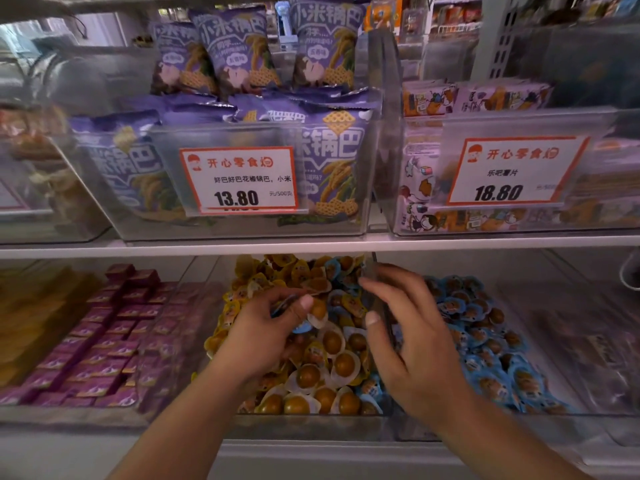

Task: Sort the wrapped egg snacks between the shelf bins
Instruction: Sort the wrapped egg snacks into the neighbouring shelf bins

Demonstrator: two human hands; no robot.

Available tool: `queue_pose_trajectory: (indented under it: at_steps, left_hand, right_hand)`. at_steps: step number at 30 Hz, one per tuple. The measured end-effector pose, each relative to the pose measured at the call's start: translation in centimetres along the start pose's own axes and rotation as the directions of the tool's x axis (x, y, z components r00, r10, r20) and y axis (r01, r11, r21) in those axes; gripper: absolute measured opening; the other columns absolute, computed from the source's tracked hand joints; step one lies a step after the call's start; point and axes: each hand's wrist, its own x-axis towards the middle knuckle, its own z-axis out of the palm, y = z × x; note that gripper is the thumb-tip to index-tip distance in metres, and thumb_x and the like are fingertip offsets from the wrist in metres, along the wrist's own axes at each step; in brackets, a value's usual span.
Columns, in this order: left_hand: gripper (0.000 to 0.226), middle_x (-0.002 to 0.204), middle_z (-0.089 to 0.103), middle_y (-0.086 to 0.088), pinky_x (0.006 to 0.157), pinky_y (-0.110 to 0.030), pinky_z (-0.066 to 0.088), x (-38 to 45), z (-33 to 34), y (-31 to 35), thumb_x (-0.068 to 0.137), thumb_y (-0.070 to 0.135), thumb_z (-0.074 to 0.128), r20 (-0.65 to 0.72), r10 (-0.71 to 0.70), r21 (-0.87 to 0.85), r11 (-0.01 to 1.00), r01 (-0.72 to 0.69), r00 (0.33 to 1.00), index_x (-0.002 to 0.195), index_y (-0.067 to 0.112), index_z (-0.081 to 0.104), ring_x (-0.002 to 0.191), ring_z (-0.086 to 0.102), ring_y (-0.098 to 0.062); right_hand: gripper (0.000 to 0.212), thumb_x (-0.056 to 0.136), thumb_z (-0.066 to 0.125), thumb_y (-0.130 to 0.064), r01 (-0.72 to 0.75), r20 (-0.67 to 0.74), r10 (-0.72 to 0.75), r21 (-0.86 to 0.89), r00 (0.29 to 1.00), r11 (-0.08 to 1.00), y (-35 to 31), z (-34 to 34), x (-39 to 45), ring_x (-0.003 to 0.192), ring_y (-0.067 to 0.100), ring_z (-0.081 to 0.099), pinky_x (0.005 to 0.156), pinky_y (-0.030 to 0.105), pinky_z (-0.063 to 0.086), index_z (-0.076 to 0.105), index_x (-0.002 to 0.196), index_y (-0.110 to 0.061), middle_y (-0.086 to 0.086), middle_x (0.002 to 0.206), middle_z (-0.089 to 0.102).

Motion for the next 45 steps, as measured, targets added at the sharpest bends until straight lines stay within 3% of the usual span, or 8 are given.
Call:
queue_pose_trajectory:
  at_steps: [7,12,14,20,25,31,37,45]
  left_hand:
    - [0.036,0.101,0.067,0.017,0.067,-0.008,0.049,-1.2,0.4,0.6,0.08,0.052,0.06,-0.201,0.202,0.184,0.969,-0.165,0.959,0.111,0.033,0.064,0.086,0.063,0.012]
    - [0.044,0.118,0.053,0.016,0.09,-0.015,0.044,-3.8,4.6,2.7,0.096,0.032,0.054,0.109,0.569,0.37,0.738,-0.565,0.815,0.136,0.045,0.044,0.109,0.053,0.002]
    - [0.059,0.128,0.051,0.008,0.095,-0.033,0.044,-4.4,5.7,3.1,0.093,0.037,0.043,0.275,0.625,0.494,0.561,-0.664,0.731,0.15,0.03,0.03,0.114,0.047,-0.007]
    - [0.091,0.16,-0.005,0.03,0.121,-0.031,0.016,-4.6,7.1,3.4,0.086,0.074,0.041,0.491,0.473,0.361,0.654,-0.665,0.732,0.152,0.045,-0.013,0.149,-0.003,0.004]
    - [0.048,0.139,0.047,0.032,0.107,-0.021,0.041,-1.9,6.6,1.3,0.092,0.06,0.045,0.307,0.517,0.389,0.698,-0.601,0.799,0.138,0.045,0.048,0.129,0.042,0.011]
    - [0.039,0.132,0.055,0.022,0.102,-0.033,0.047,0.8,3.4,-1.1,0.093,0.051,0.051,0.446,0.347,0.665,0.488,-0.565,0.825,0.13,0.041,0.058,0.12,0.053,0.001]
    - [0.07,0.147,0.04,0.021,0.118,-0.038,0.023,1.3,3.2,-1.9,0.083,0.076,0.041,0.516,0.134,0.795,0.292,-0.531,0.846,0.146,0.045,0.037,0.137,0.035,-0.008]
    - [0.051,0.128,0.053,0.011,0.12,-0.053,0.01,1.6,1.7,-0.7,0.084,0.044,0.06,0.448,0.159,0.866,0.168,-0.471,0.88,0.134,0.039,0.048,0.127,0.046,-0.017]
  right_hand:
    - [0.031,0.096,0.052,-0.035,-0.197,0.01,0.202,0.259,0.979,0.945,-3.6,1.2,0.3,0.122,0.005,0.052,0.094,0.019,0.047,0.057,0.126,-0.041,-0.022,0.132,0.048]
    - [0.028,0.082,0.075,-0.038,-0.645,0.501,0.531,0.755,0.683,0.117,-5.4,0.7,1.3,0.109,0.014,0.068,0.099,0.04,0.051,0.076,0.107,-0.026,-0.001,0.113,0.073]
    - [0.02,0.083,0.073,-0.033,-0.638,0.523,0.511,0.767,0.683,0.069,-5.6,-0.3,1.1,0.104,0.014,0.07,0.088,0.033,0.054,0.078,0.1,-0.022,0.004,0.112,0.074]
    - [0.021,0.09,0.065,-0.026,-0.646,0.429,0.606,0.738,0.67,0.193,-3.3,-4.3,0.4,0.084,0.015,0.074,0.064,0.027,0.06,0.075,0.106,-0.021,0.006,0.101,0.077]
    - [0.019,0.096,0.059,-0.011,-0.706,0.287,0.769,0.65,0.571,0.281,3.1,-6.9,1.3,0.061,0.03,0.063,0.036,0.024,0.039,0.065,0.108,0.002,0.018,0.077,0.071]
    - [0.032,0.099,0.055,-0.033,-0.806,0.307,0.821,0.523,0.481,0.277,7.7,-4.4,4.7,0.122,0.029,0.059,0.11,0.049,0.043,0.066,0.119,-0.011,0.008,0.128,0.064]
    - [0.037,0.101,0.047,-0.041,-0.586,0.207,0.551,0.194,0.808,0.787,5.8,-2.9,4.0,0.112,-0.009,0.052,0.082,-0.006,0.033,0.062,0.131,-0.026,-0.014,0.129,0.06]
    - [0.059,0.084,0.05,-0.06,-0.441,0.393,0.36,0.136,0.846,0.887,4.1,-0.5,0.2,0.136,-0.004,0.039,0.114,0.037,0.039,0.033,0.14,-0.063,-0.025,0.148,0.04]
